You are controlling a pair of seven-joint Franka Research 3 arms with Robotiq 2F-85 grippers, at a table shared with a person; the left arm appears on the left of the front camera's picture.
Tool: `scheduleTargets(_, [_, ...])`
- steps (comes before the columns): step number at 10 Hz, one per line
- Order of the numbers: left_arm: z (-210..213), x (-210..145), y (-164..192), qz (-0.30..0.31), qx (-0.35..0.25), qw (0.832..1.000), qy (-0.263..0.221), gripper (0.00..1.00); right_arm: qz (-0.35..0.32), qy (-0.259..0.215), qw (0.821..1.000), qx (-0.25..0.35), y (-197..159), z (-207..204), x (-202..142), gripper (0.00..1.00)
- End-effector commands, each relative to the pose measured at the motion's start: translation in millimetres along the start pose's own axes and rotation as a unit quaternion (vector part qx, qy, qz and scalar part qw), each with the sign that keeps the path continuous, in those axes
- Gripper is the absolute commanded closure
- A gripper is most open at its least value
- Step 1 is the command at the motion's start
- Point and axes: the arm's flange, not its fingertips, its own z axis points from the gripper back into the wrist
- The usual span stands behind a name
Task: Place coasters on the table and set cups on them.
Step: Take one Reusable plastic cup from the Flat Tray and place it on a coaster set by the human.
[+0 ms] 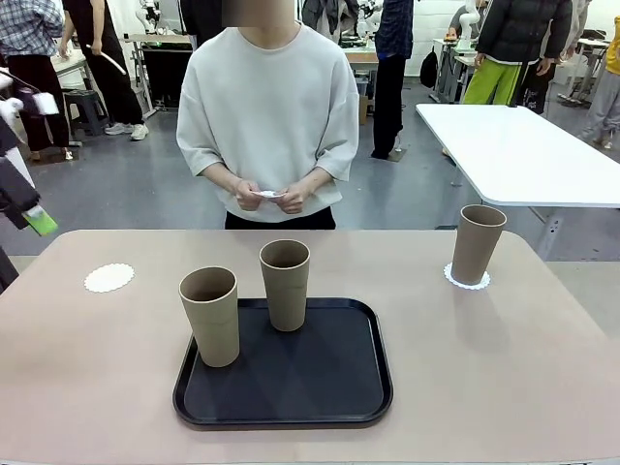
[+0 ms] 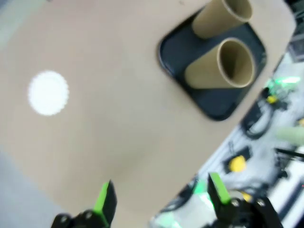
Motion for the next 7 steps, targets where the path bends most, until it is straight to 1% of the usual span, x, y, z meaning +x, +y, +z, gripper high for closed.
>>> scheduleTargets(1, [-35,5,-19,-0.049,0.076,0.996,0.022,0.00,-0.006,0.000,1.000,0.002,1,0,0,0.00])
scheduleTargets(2, [-52,10,-34,-0.092,0.111,0.989,0.033,0.00,-0.006,0.000,1.000,0.002,1,0,0,0.00])
scheduleTargets(3, [-66,12,-45,-0.138,0.122,0.981,0.058,0.00,-0.006,0.000,1.000,0.002,1,0,0,0.00])
scheduleTargets(4, [-76,13,-57,-0.180,0.098,0.977,0.055,0.00,-0.006,0.000,1.000,0.002,1,0,0,0.00])
scheduleTargets(5, [-80,10,-60,-0.198,0.082,0.976,0.027,0.00,-0.006,0.000,1.000,0.002,1,0,0,0.00])
scheduleTargets(6, [-71,22,-54,-0.147,0.100,0.982,0.063,0.00,-0.006,0.000,1.000,0.002,1,0,0,0.00])
scheduleTargets(7, [-71,22,-54,-0.147,0.100,0.982,0.063,0.00,-0.006,0.000,1.000,0.002,1,0,0,0.00])
